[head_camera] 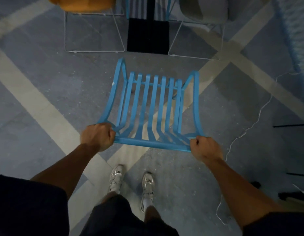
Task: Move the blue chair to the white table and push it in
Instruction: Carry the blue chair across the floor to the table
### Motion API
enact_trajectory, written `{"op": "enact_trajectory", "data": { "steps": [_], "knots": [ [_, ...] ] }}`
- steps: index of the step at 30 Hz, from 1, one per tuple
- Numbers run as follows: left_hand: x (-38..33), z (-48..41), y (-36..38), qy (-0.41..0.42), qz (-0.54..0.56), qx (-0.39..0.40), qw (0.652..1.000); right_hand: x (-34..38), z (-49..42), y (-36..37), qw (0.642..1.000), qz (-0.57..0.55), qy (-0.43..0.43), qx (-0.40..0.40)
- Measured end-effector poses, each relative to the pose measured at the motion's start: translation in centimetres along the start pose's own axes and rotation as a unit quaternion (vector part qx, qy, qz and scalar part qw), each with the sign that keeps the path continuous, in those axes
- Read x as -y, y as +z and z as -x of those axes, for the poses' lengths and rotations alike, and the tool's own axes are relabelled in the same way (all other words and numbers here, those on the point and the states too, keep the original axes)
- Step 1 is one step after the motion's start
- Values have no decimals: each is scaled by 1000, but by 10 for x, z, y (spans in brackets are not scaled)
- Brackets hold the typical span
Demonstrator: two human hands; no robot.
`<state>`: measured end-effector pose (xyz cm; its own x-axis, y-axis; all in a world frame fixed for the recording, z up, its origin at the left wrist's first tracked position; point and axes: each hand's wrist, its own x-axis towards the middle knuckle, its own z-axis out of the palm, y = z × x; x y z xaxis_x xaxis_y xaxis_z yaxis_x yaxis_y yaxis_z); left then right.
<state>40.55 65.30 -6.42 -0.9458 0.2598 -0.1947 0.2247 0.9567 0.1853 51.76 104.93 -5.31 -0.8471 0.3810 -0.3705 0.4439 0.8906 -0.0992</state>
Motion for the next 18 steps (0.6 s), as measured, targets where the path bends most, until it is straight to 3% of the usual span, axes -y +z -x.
{"op": "enact_trajectory", "data": {
  "steps": [11,18],
  "knots": [
    [-11,25,15,-35,-7,-23,999,-18,6,4,996,-5,-64,-60],
    [-16,23,14,-31,-23,-31,999,-19,4,2,994,8,-94,-55]
  ]
}}
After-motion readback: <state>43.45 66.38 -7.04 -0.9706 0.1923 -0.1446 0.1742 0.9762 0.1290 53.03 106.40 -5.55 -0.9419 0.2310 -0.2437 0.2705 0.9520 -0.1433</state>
